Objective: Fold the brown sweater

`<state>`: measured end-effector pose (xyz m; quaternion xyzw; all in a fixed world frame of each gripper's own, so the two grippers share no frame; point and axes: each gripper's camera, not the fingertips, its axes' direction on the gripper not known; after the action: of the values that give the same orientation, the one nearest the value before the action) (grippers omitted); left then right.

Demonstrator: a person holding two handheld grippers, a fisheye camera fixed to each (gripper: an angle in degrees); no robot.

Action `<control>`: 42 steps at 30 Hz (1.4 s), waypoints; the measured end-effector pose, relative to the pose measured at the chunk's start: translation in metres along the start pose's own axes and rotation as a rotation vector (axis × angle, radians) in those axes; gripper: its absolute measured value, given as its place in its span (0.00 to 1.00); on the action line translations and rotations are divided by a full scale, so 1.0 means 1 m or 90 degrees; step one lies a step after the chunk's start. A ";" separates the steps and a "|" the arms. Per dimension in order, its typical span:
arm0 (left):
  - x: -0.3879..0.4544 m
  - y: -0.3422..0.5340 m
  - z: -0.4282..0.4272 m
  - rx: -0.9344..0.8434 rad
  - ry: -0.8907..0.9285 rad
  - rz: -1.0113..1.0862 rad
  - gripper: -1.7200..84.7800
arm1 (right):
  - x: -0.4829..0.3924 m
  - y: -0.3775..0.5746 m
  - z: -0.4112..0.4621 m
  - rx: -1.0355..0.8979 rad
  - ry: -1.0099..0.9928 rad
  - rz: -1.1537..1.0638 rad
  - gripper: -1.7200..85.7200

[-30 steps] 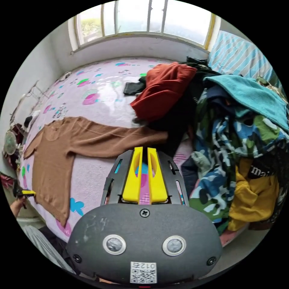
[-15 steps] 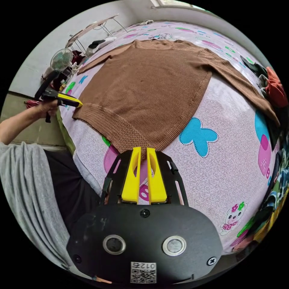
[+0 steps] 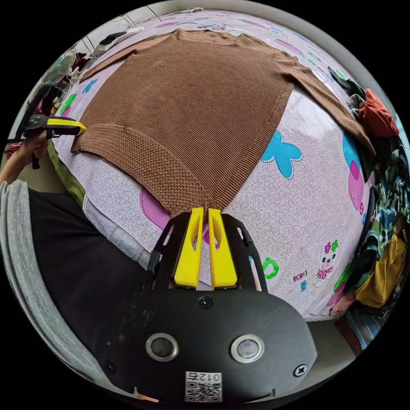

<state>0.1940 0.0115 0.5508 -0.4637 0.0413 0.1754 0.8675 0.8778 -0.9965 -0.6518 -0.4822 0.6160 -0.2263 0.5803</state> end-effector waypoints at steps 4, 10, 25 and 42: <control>-0.010 0.009 -0.001 -0.001 0.022 -0.009 0.02 | -0.002 -0.001 -0.001 0.014 0.007 0.034 0.02; -0.050 0.004 -0.017 -0.024 0.125 -0.033 0.02 | 0.034 -0.019 -0.029 0.022 -0.102 0.087 0.01; -0.202 -0.190 -0.122 0.194 0.050 -0.175 0.02 | 0.245 -0.229 -0.102 0.232 -0.114 0.275 0.01; -0.236 -0.264 -0.096 0.164 0.052 -0.217 0.02 | 0.357 -0.340 -0.062 0.213 -0.059 0.342 0.01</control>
<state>0.0728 -0.2646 0.7602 -0.3558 0.0197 0.0004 0.9344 0.9822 -1.4668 -0.5304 -0.2098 0.6484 -0.1409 0.7181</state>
